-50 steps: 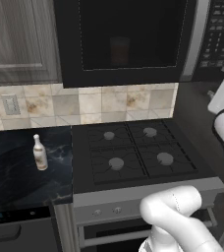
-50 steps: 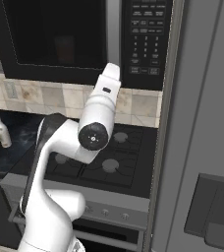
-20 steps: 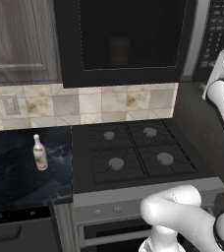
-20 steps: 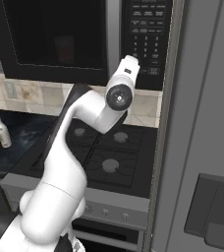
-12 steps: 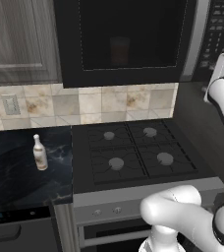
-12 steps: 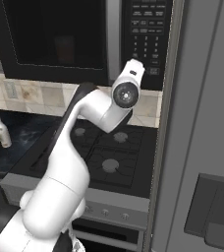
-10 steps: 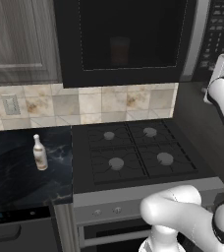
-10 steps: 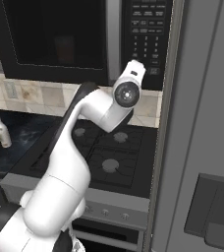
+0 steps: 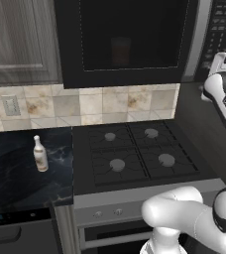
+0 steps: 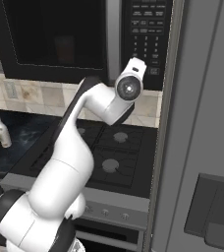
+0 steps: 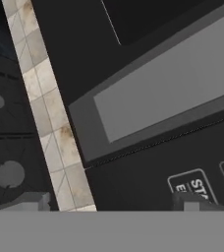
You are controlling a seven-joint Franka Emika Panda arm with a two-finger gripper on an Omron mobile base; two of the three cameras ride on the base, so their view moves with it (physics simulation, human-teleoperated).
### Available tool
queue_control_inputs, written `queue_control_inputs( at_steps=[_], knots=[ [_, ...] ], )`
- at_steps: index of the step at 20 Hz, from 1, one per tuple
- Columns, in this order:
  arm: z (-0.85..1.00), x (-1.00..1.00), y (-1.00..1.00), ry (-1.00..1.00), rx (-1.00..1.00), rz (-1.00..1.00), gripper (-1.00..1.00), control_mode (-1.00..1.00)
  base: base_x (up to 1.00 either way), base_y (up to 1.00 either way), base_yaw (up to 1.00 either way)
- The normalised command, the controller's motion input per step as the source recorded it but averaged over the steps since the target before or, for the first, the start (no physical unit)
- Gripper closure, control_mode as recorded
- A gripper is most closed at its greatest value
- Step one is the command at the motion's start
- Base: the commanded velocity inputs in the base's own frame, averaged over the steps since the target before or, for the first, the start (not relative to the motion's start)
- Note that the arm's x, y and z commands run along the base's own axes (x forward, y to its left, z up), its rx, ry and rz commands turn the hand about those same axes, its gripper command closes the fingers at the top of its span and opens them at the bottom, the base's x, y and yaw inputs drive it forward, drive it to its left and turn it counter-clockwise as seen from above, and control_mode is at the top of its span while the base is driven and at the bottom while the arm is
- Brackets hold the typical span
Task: Place the microwavable item in the microwave. Then, close the microwave door and press the start button.
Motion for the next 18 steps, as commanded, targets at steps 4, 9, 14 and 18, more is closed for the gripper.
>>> queue_control_inputs(
  at_steps=[4, 9, 14, 18],
  knots=[
    [0.0, 0.32, 0.0, 0.0, 0.0, 0.0, -1.0, -1.0, 0.0, 0.0, 0.0],
    [0.0, 0.35, 0.0, 0.0, 0.0, 0.0, -1.0, -1.0, 0.0, 0.0, 0.0],
    [-0.01, 0.41, 0.0, 0.0, 0.0, 0.0, -1.0, -1.0, 0.0, 0.0, 0.0],
    [-0.12, 0.22, 0.0, 0.0, 0.0, 0.0, -1.0, -1.0, 0.0, 0.0, 0.0]
  ],
)
